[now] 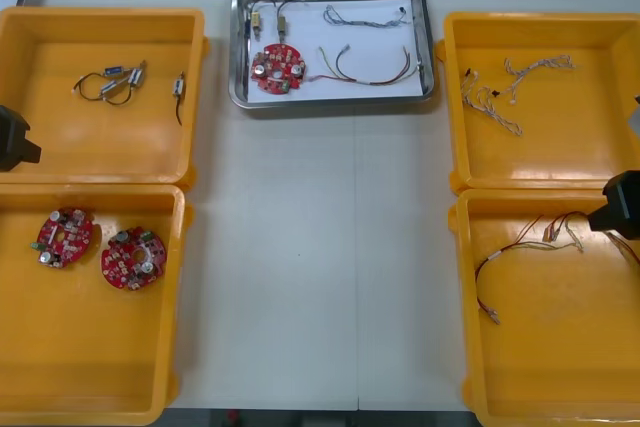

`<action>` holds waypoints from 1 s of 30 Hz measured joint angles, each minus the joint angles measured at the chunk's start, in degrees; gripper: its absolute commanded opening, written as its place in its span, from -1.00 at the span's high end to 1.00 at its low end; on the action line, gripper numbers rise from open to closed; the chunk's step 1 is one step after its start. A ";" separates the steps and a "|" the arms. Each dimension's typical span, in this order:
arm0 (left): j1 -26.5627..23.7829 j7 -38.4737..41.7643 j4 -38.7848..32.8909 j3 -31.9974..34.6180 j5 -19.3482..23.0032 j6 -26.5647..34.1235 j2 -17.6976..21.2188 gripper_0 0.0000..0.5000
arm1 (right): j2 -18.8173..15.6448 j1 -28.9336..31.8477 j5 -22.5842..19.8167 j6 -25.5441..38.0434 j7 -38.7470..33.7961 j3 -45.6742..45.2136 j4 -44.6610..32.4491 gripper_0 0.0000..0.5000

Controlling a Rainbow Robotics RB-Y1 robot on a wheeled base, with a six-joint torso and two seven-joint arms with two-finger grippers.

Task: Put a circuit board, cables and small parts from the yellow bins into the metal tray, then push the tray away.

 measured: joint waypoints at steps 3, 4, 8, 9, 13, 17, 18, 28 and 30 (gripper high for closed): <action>0.00 0.00 0.00 0.00 0.00 0.00 0.00 -1.00 | 0.00 2.32 0.33 -1.08 0.00 -1.75 1.20 -1.00; 0.00 0.00 0.00 0.00 0.00 0.00 0.00 -1.00 | 0.00 2.95 0.69 -1.51 0.00 -2.02 1.62 -1.00; 0.00 0.00 0.00 0.00 0.00 0.00 0.00 -1.00 | 0.01 4.26 1.95 -2.28 0.00 -2.17 3.74 -1.00; 0.00 0.00 0.00 0.00 0.00 0.00 0.00 -1.00 | 0.04 4.37 2.08 -2.33 0.00 -2.17 4.25 -1.00; 0.00 0.00 0.00 0.00 0.00 0.00 0.00 -1.00 | 0.61 4.45 4.00 -2.44 0.00 -2.18 5.11 -1.00; 0.00 0.00 0.00 0.00 0.00 0.00 0.00 -1.00 | 2.23 4.45 4.67 -3.01 0.60 -2.18 5.12 -1.00; 0.00 0.00 0.00 0.00 0.00 0.00 0.00 -1.00 | 2.60 4.45 4.68 -3.01 1.09 -2.18 5.13 -1.00; 0.00 0.00 0.00 0.00 0.00 0.00 0.00 -1.00 | 4.62 4.71 4.68 -3.17 1.46 -2.18 5.13 -1.00; 0.00 0.00 0.00 0.00 0.00 0.00 0.00 -1.00 | 4.84 4.87 4.69 -3.36 2.27 -2.18 5.13 -1.00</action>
